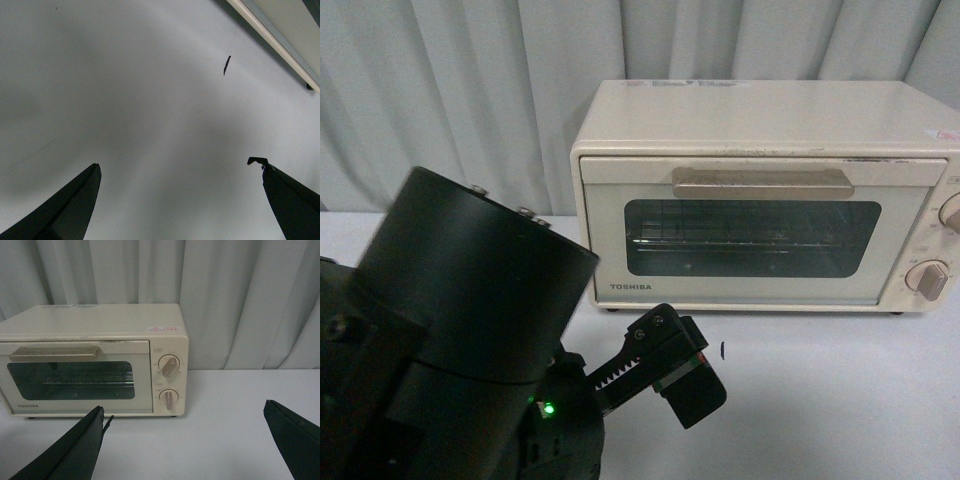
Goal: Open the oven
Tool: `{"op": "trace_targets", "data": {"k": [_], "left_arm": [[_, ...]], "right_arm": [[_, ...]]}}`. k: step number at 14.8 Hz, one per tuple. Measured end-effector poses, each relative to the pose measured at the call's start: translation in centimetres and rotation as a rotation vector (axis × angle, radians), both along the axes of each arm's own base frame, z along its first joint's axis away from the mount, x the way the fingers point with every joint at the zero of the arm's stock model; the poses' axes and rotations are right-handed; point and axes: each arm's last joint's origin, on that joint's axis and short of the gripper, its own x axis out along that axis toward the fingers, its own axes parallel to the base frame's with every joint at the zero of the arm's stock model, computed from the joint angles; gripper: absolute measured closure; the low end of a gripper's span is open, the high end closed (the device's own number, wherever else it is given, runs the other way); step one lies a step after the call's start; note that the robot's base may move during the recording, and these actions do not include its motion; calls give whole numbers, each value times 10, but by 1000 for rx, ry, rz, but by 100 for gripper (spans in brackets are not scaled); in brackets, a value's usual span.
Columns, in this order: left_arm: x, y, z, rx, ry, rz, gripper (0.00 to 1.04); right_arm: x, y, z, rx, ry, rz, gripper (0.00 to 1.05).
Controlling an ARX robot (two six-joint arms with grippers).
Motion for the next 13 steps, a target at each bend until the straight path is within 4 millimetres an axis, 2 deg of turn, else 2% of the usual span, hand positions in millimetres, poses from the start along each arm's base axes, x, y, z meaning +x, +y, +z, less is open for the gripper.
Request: {"op": "trace_targets", "data": {"k": [3, 6, 13], "left_arm": [[1, -12, -9, -82, 67, 103, 7], [3, -26, -8, -153, 66, 133, 7], [18, -36, -21, -195, 56, 212, 7]], "right_arm": [[0, 0, 0, 0, 0, 0, 7], [0, 0, 0, 0, 0, 0, 7], [0, 0, 0, 0, 0, 0, 7]]}}
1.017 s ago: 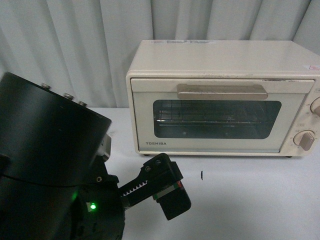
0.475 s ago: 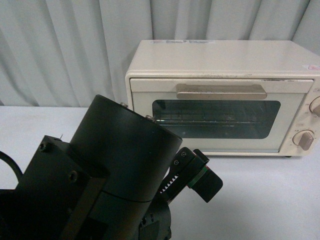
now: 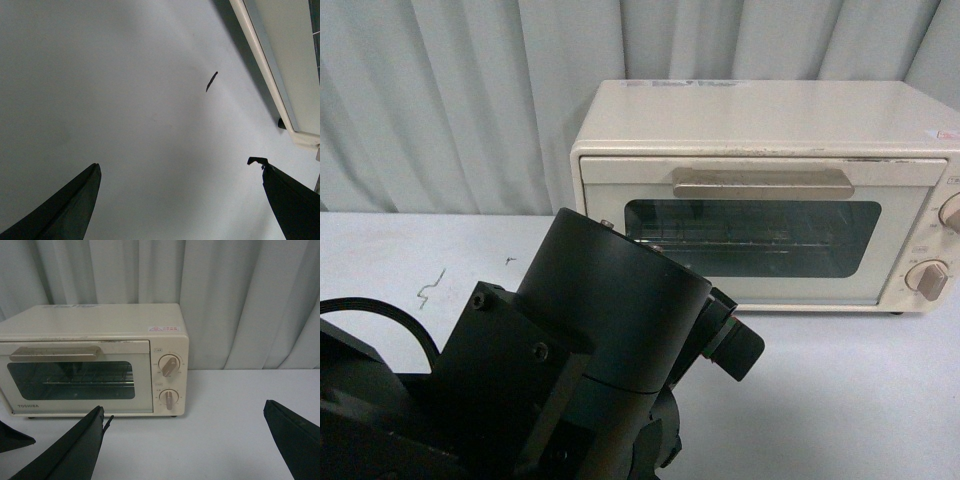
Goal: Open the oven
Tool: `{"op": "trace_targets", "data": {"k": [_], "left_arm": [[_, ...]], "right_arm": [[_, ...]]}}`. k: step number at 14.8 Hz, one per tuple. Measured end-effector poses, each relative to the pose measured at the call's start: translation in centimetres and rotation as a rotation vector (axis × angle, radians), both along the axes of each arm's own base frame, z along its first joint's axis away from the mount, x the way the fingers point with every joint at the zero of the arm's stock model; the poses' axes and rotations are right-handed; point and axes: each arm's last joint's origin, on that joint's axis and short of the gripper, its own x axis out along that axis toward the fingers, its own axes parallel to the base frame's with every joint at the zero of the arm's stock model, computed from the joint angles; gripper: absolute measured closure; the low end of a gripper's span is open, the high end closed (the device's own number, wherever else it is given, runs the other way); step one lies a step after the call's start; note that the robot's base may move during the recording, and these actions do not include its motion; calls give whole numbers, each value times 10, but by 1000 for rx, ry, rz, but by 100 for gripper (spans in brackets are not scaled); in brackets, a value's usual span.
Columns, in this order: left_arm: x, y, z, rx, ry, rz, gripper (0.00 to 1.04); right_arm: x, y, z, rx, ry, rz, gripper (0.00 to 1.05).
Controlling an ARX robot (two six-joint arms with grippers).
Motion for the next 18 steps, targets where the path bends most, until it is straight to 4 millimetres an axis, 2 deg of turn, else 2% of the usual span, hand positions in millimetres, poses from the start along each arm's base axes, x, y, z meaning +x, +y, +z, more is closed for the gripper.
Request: {"op": "trace_targets", "data": {"k": [5, 18], "left_arm": [[-2, -3, -15, 16, 30, 16, 7], [-4, -8, -15, 20, 37, 5, 7]], "right_arm": [[0, 0, 0, 0, 0, 0, 7], [0, 0, 0, 0, 0, 0, 7]]}}
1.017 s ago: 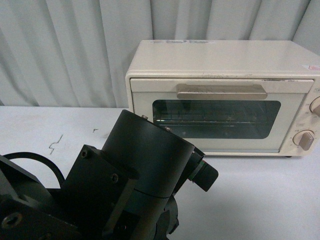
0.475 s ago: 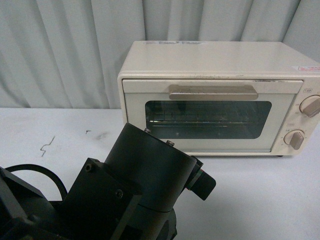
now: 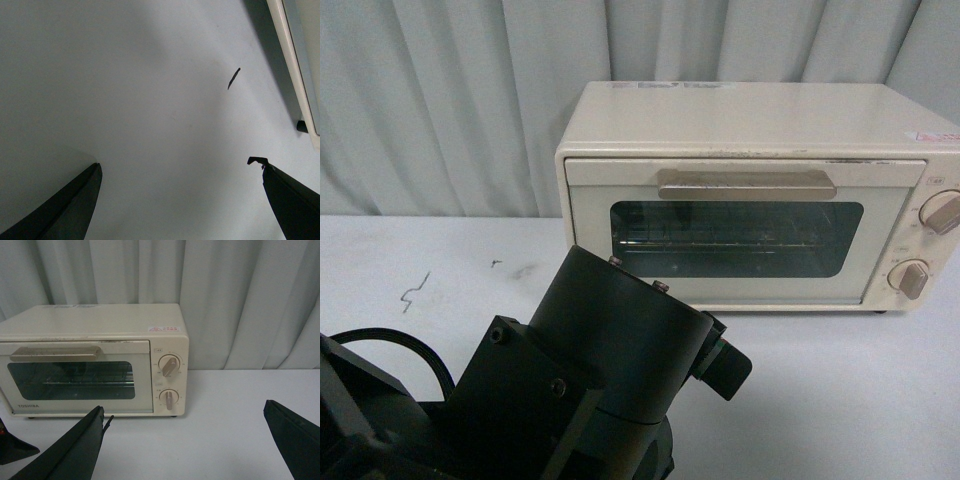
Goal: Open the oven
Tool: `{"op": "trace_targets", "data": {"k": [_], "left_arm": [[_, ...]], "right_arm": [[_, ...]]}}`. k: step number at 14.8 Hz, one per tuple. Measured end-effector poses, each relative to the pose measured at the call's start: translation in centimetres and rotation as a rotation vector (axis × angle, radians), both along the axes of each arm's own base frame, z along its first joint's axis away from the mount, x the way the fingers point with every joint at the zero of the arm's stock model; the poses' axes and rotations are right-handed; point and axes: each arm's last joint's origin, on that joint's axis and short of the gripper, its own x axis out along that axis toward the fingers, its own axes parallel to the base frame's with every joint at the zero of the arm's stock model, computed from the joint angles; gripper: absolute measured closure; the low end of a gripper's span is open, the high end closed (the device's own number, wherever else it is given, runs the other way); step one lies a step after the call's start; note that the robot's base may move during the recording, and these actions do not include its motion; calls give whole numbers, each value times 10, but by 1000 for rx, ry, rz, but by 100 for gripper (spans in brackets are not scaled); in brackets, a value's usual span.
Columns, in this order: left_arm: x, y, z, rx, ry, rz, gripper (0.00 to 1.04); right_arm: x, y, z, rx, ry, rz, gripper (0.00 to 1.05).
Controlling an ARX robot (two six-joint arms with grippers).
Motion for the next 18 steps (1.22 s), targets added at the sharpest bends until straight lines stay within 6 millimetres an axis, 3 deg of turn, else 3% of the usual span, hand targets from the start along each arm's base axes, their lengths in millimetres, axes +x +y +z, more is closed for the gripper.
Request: {"op": "trace_targets", "data": {"k": [3, 4, 6, 8, 9, 11, 13, 15, 18], "left_arm": [[0, 0, 0, 0, 0, 0, 7], [0, 0, 0, 1, 0, 1, 7], [0, 0, 0, -1, 1, -1, 7], [0, -1, 0, -4, 2, 2, 7], [0, -1, 0, -7, 4, 5, 7], [0, 0, 0, -8, 5, 7, 7], [0, 0, 0, -8, 5, 7, 7], [0, -1, 0, -9, 5, 7, 7], [0, -1, 0, -9, 4, 7, 7]], "right_arm": [[0, 0, 1, -13, -12, -23, 7], [7, 3, 15, -81, -111, -180, 7], [46, -1, 29, -290, -40, -423, 7], [108, 6, 65, -418, -77, -348, 7], [136, 9, 66, -493, -23, -301, 7], [172, 15, 68, -596, 39, -236, 7], [201, 29, 81, -698, 15, -181, 9], [216, 46, 89, -812, -11, -116, 29], [226, 67, 82, -998, -26, -19, 58]]}}
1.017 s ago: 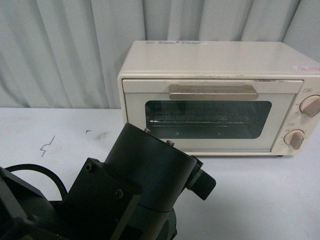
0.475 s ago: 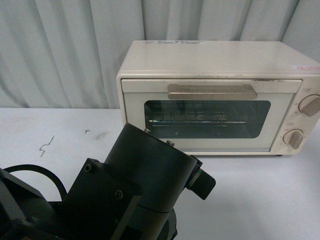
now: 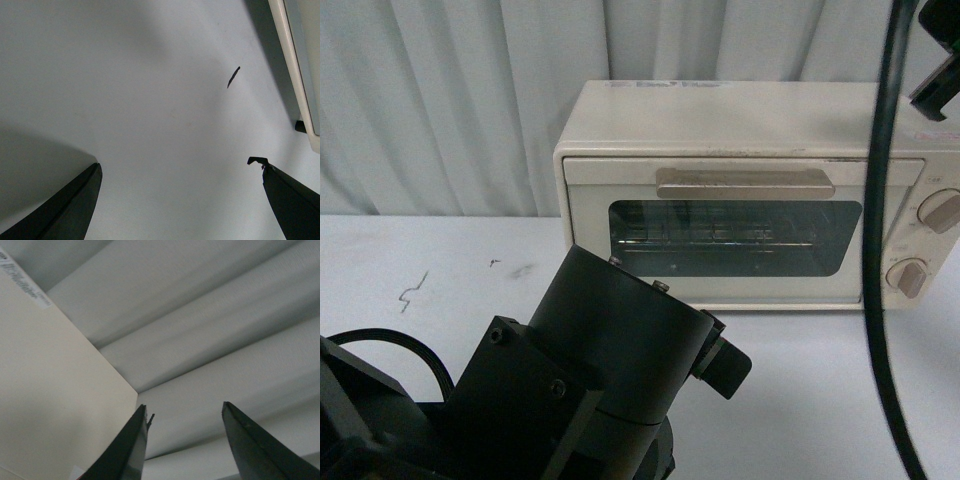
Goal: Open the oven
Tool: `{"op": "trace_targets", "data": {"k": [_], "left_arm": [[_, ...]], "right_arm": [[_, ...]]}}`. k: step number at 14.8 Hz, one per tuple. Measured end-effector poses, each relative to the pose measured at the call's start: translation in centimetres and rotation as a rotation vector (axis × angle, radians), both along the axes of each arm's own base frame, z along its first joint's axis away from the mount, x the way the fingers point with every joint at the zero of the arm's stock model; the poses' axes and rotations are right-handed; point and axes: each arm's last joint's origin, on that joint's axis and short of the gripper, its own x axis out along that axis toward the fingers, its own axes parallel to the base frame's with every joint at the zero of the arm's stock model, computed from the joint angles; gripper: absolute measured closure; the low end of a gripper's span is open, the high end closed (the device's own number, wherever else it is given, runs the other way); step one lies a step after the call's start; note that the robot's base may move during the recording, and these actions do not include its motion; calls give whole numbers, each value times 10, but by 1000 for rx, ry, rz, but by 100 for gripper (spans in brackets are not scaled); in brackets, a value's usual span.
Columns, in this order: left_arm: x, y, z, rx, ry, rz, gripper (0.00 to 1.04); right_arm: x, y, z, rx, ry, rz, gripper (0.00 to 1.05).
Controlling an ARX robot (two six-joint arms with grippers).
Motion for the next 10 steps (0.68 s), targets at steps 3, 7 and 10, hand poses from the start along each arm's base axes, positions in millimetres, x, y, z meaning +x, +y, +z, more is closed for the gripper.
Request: {"op": "trace_targets", "data": {"k": [3, 7, 10], "left_arm": [[0, 0, 0, 0, 0, 0, 7], [0, 0, 0, 0, 0, 0, 7], [0, 0, 0, 0, 0, 0, 7]], "right_arm": [[-12, 34, -31, -487, 76, 311, 103], [-19, 34, -66, -541, 261, 411, 103], [-16, 33, -70, -527, 284, 419, 103]]}}
